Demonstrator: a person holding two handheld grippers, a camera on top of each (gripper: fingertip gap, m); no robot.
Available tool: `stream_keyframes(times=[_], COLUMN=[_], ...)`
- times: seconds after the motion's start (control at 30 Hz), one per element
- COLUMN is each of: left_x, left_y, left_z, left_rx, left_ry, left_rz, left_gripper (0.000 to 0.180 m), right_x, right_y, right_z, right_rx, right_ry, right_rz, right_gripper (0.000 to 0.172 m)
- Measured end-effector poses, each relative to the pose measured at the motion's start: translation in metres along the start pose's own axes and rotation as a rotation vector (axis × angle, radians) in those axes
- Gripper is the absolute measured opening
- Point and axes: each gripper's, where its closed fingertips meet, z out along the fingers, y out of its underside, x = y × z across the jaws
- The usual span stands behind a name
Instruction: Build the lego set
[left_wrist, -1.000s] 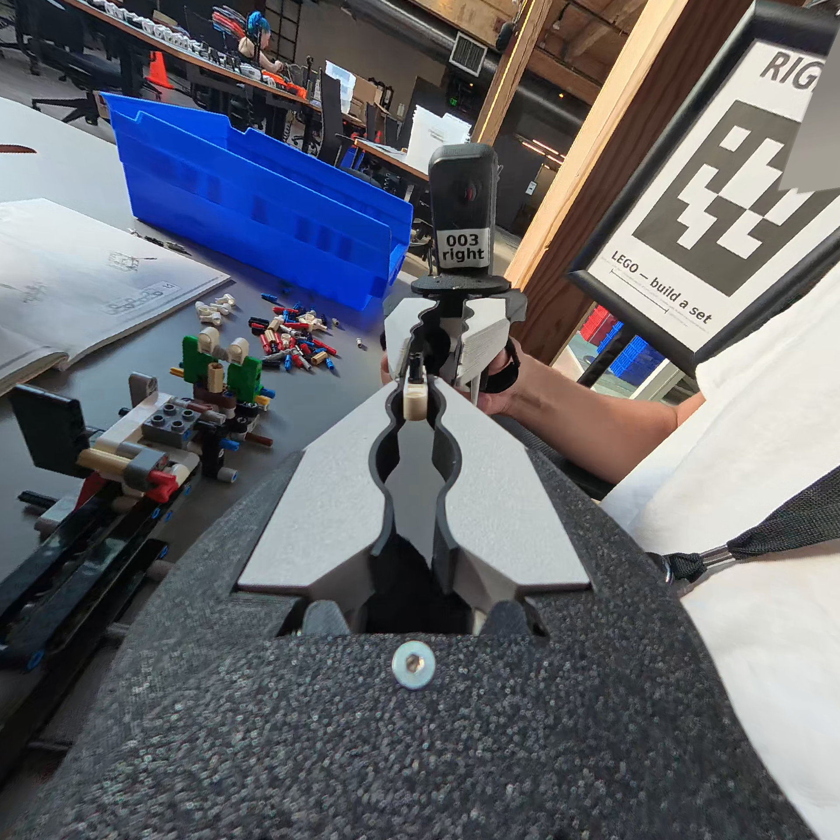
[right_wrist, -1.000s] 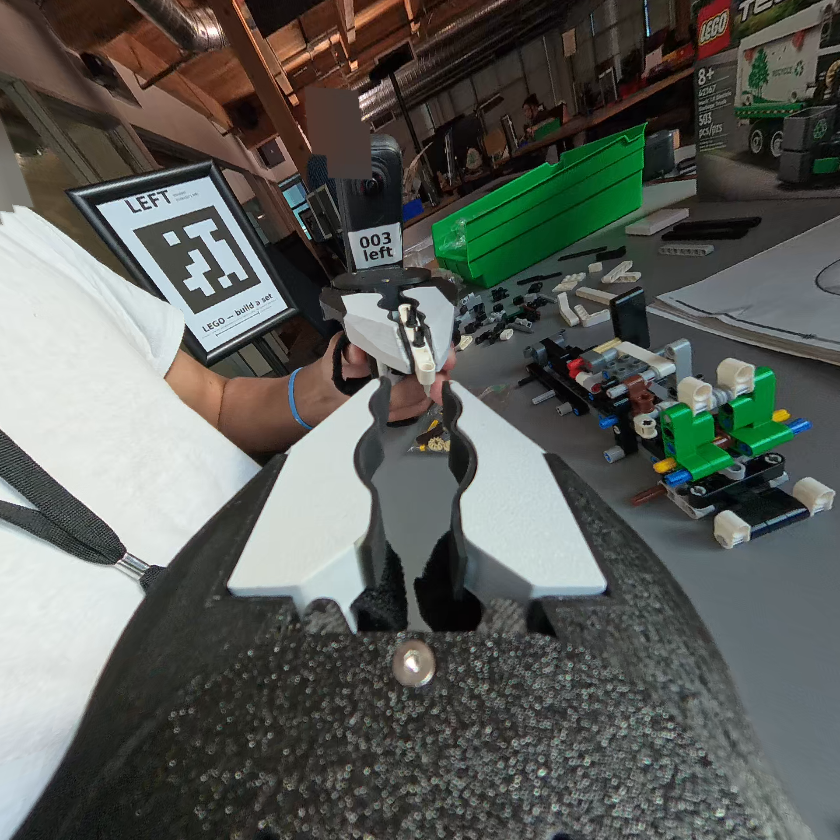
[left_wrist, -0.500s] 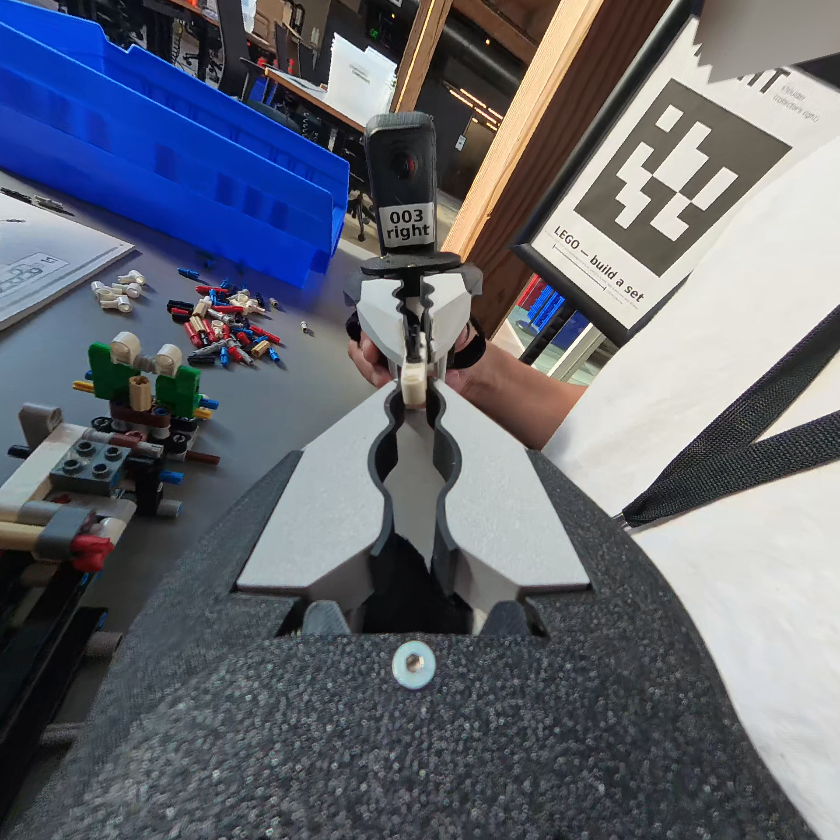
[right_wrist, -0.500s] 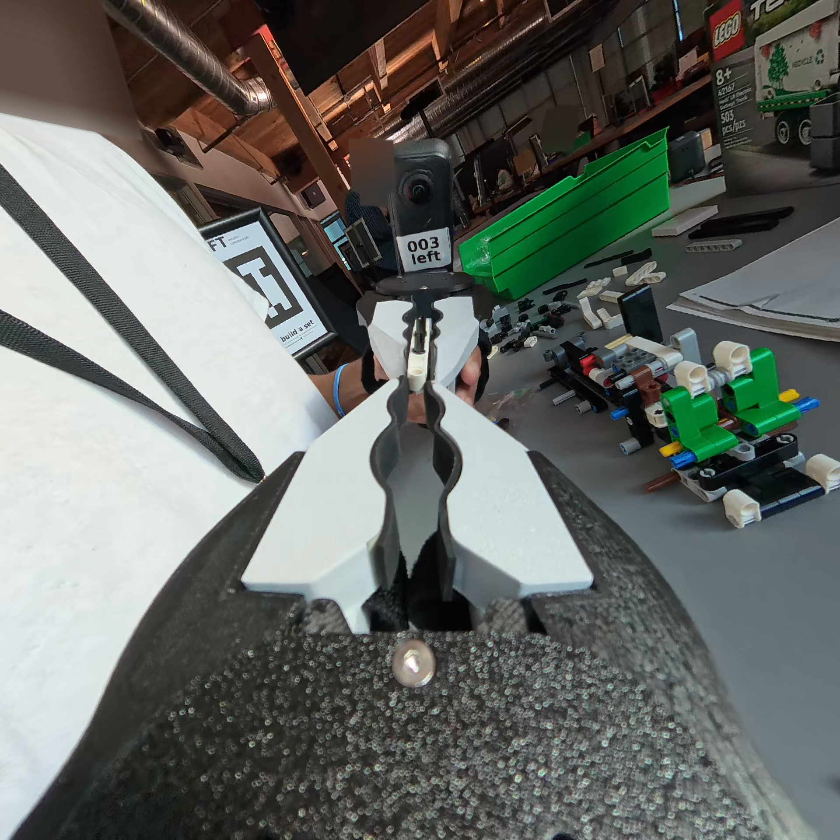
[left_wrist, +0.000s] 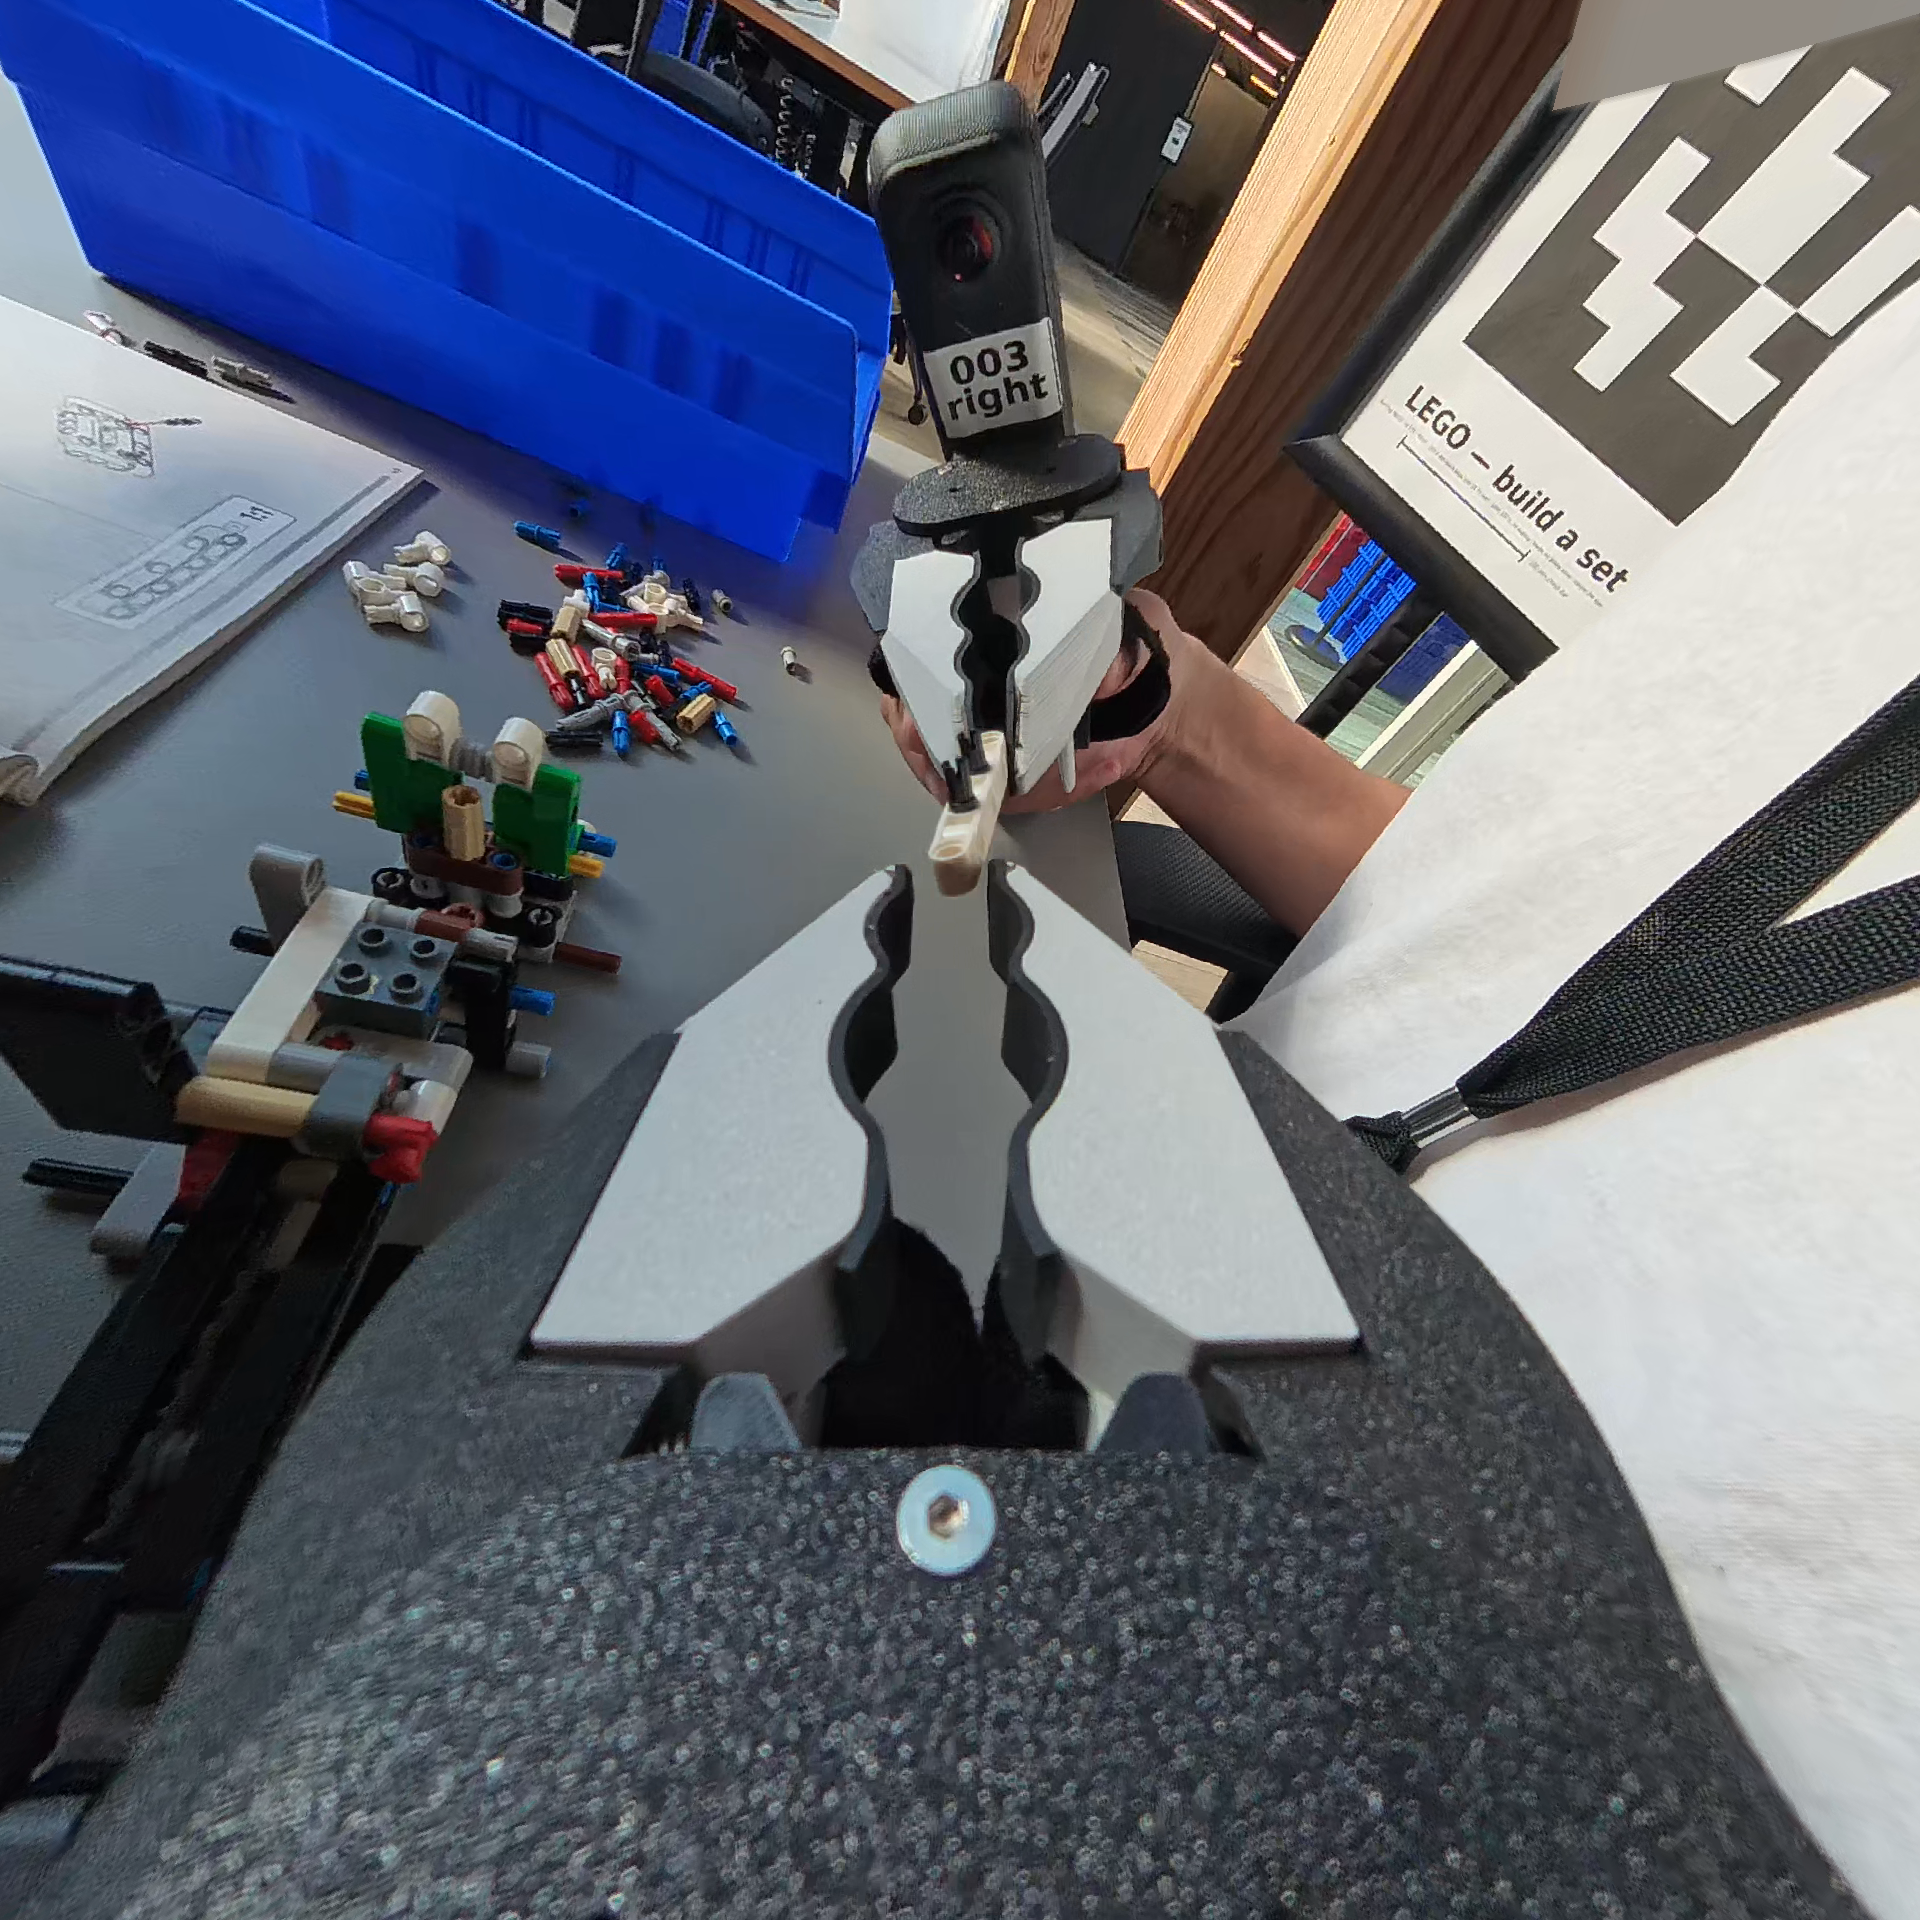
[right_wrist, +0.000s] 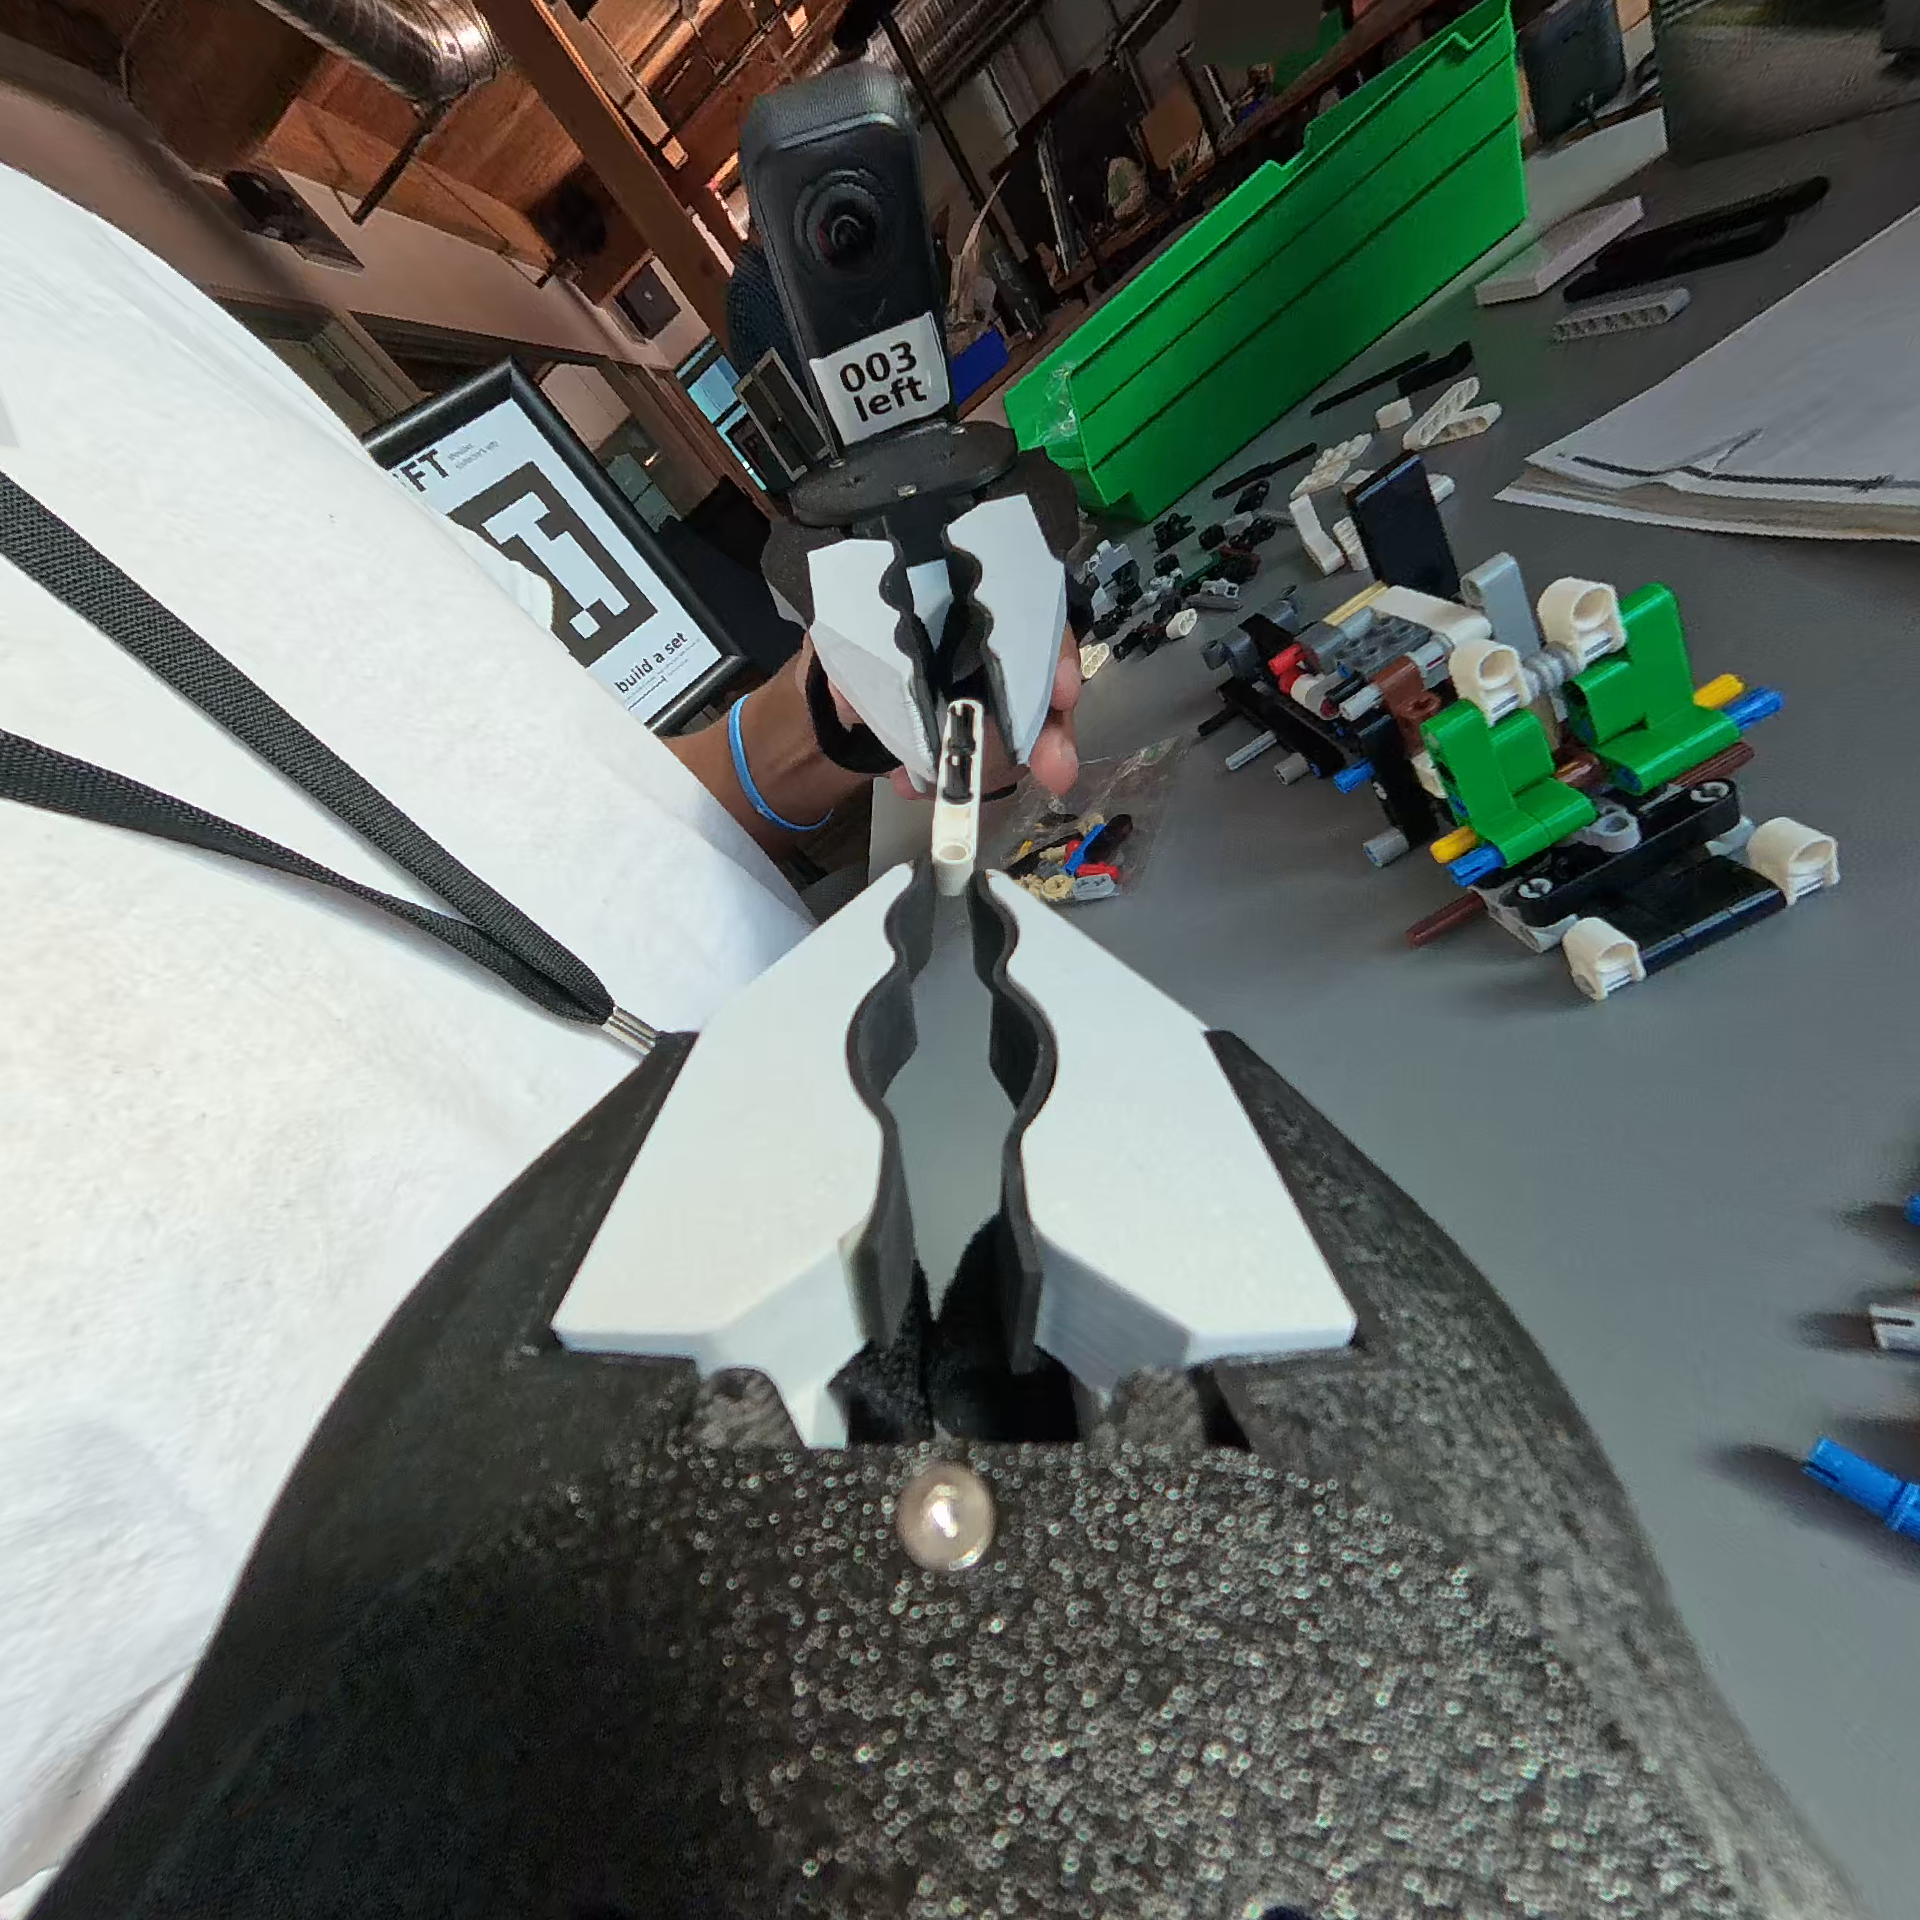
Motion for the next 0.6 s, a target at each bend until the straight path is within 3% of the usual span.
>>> stream_keyframes(times=[0.13, 0.33, 0.47, 0.6], left_x=[0.0, 0.008, -0.003, -0.035], left_y=[0.003, 0.007, 0.011, 0.026], left_z=[0.001, 0.003, 0.008, 0.008], left_rx=[-0.014, -0.039, -0.063, -0.169], left_ry=[0.005, 0.012, -0.118, -0.4], left_rz=[-0.016, 0.023, 0.075, 0.193], left_gripper=[0.017, 0.006, 0.006, 0.005], right_x=[-0.003, -0.002, 0.016, 0.041], right_y=[0.005, 0.012, 0.009, 0.0], right_z=[0.0, -0.001, -0.009, -0.04], right_rx=[-0.027, -0.059, -0.035, 0.03], right_ry=[0.001, 0.027, 0.162, 0.433], right_rz=[-0.016, -0.013, -0.031, -0.033], right_gripper=[0.005, 0.005, 0.007, 0.024])
